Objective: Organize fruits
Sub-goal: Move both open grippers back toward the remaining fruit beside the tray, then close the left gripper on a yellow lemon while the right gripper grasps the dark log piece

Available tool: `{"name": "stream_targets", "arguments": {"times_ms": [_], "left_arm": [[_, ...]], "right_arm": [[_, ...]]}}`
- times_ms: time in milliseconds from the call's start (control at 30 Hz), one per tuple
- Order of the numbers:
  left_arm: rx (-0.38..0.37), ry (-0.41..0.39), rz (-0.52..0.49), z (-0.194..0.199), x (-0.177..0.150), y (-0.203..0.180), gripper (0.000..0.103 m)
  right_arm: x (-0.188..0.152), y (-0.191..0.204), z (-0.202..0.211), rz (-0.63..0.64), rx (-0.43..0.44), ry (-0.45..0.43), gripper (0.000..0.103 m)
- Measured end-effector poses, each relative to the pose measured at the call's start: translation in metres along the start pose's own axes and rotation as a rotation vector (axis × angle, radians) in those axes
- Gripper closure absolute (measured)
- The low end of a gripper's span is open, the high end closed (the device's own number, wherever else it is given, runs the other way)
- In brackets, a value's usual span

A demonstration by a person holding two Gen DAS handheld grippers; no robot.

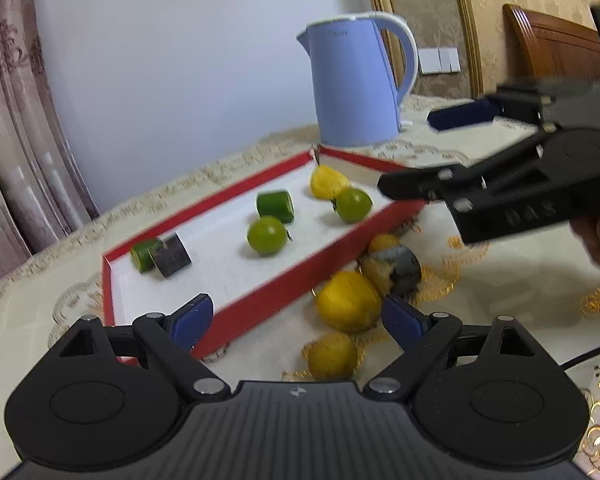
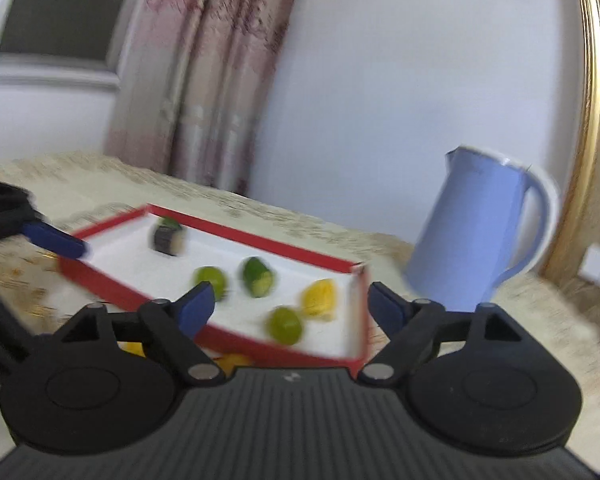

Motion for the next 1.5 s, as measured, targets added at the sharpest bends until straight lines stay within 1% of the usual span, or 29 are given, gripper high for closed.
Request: {"name": "stream_targets", "arguments": {"times_ms": [33,67,100,167,267,367,600,900,967,1000,1033,1100,1133,1267,1367,1433,1500], "left_arm": [[-0.001,0.006,-0.008,-0.001,-0.001,-0.001,0.019],[-0.011,0.012,-0.018,-0.002,-0.003,-0.004,0.027],[-0.023,0.017,-0.028,-0.003,-0.004,-0.007,0.03],[-0.042,0.024,-0.053,-0.003,-0.006,-0.012,0.04],[-0.048,0.039,-0.065,-0.006,-0.01,-0.014,0.045],[-0.051,0.059,-0.051,-0.008,-0.012,-0.012,0.052],[-0.062,0.084,-0.036,-0.012,-0.015,-0.009,0.053],[-0.079,0.093,0.001,-0.013,-0.015,-0.006,0.054],[-0.102,0.097,0.021,-0.013,-0.015,-0.005,0.061],[-0.114,0.099,0.03,-0.013,-0.015,-0.005,0.067],[-0.123,0.1,0.038,-0.013,-0.015,-0.006,0.07],[-0.131,0.104,0.048,-0.013,-0.015,-0.006,0.072],[-0.128,0.104,0.05,-0.013,-0.015,-0.005,0.076],[-0.125,0.103,0.067,-0.012,-0.014,-0.002,0.076],[-0.107,0.089,0.08,-0.011,-0.012,0.003,0.076],[-0.086,0.076,0.101,-0.009,-0.009,0.009,0.076],[-0.052,0.059,0.125,-0.006,-0.006,0.016,0.076]], "right_arm": [[-0.003,-0.001,-0.004,-0.027,0.025,0.029,0.02],[-0.004,-0.003,-0.006,-0.041,0.024,0.041,0.02],[-0.004,-0.006,-0.005,-0.047,0.016,0.039,0.02],[-0.005,-0.009,-0.004,-0.059,0.026,0.043,0.02],[-0.008,-0.016,-0.004,-0.084,0.024,0.051,0.02],[-0.011,-0.021,-0.008,-0.094,0.014,0.064,0.02],[-0.013,-0.016,-0.009,-0.08,0.023,0.067,0.02],[-0.013,-0.013,-0.009,-0.075,0.042,0.076,0.02],[-0.014,-0.012,-0.009,-0.074,0.042,0.079,0.02],[-0.014,-0.012,-0.01,-0.072,0.041,0.08,0.02],[-0.014,-0.012,-0.01,-0.07,0.042,0.08,0.02],[-0.014,-0.011,-0.01,-0.069,0.044,0.079,0.02],[-0.014,-0.011,-0.01,-0.068,0.044,0.079,0.02],[-0.014,-0.009,-0.009,-0.058,0.059,0.08,0.02],[-0.013,-0.003,-0.008,-0.044,0.101,0.086,0.021],[-0.014,0.003,-0.007,-0.032,0.133,0.092,0.024],[-0.015,0.009,-0.008,-0.016,0.162,0.109,0.033]]}}
Point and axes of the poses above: each gripper's, at about its wrist camera, not at the fingertips, and z roughly against the way its jaws point, y to its left, x to its top, the point moved 5 cm from there along -z, roughly the way its jaws point, and after that the axes turned 7 degrees about -y, right-handed, at the moved point
